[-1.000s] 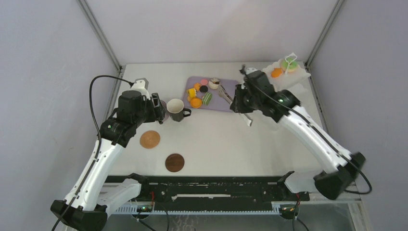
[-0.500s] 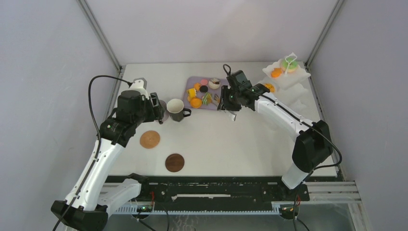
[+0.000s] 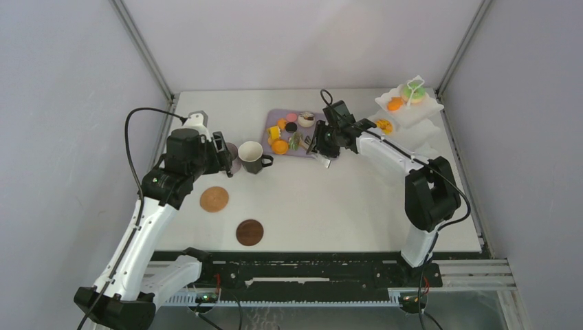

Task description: Serve the afternoon tea

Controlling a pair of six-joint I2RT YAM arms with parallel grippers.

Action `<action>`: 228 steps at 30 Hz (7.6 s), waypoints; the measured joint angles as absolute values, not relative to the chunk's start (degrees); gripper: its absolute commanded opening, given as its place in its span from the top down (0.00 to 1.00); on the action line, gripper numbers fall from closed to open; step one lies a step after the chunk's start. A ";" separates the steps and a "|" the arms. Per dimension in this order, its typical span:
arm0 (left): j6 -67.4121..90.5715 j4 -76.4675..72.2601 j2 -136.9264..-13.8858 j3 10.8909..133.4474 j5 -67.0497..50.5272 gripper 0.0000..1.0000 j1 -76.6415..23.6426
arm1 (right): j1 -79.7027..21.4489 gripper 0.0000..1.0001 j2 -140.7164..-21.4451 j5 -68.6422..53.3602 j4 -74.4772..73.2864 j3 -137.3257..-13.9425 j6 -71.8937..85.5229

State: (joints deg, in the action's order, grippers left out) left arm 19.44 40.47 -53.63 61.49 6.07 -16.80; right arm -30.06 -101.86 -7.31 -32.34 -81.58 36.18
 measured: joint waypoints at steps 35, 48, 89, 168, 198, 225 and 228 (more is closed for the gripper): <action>19.03 40.47 -53.60 61.49 5.63 0.34 -15.84 | -29.28 1.00 -80.36 -4.93 -39.51 -79.24 32.97; 19.00 40.47 -53.41 61.49 5.32 0.34 -15.81 | -27.11 1.00 -55.79 -0.47 -53.78 -79.00 31.75; 18.94 40.45 -52.38 61.49 4.32 0.34 -15.73 | 3.77 1.00 -47.48 -4.58 -56.21 -76.05 43.90; 18.00 42.81 -51.29 60.95 9.26 0.33 -13.32 | -30.00 0.53 -85.73 3.14 -44.16 -80.82 25.65; 17.87 42.54 -53.39 60.95 10.31 0.33 -11.27 | -24.71 0.45 -108.75 -1.72 -29.04 -88.68 38.96; 16.91 41.23 -54.57 60.86 8.75 0.33 -9.91 | -24.40 0.49 -110.80 -3.03 -25.91 -89.69 41.56; 16.91 41.23 -54.85 60.86 8.75 0.33 -9.89 | -24.32 0.50 -110.80 -3.18 -25.39 -89.69 41.69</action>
State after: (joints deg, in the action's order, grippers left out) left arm 16.91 41.23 -54.85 60.86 8.75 -9.89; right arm -24.32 -110.80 -3.18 -25.39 -89.69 41.69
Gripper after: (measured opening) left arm 0.667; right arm 0.513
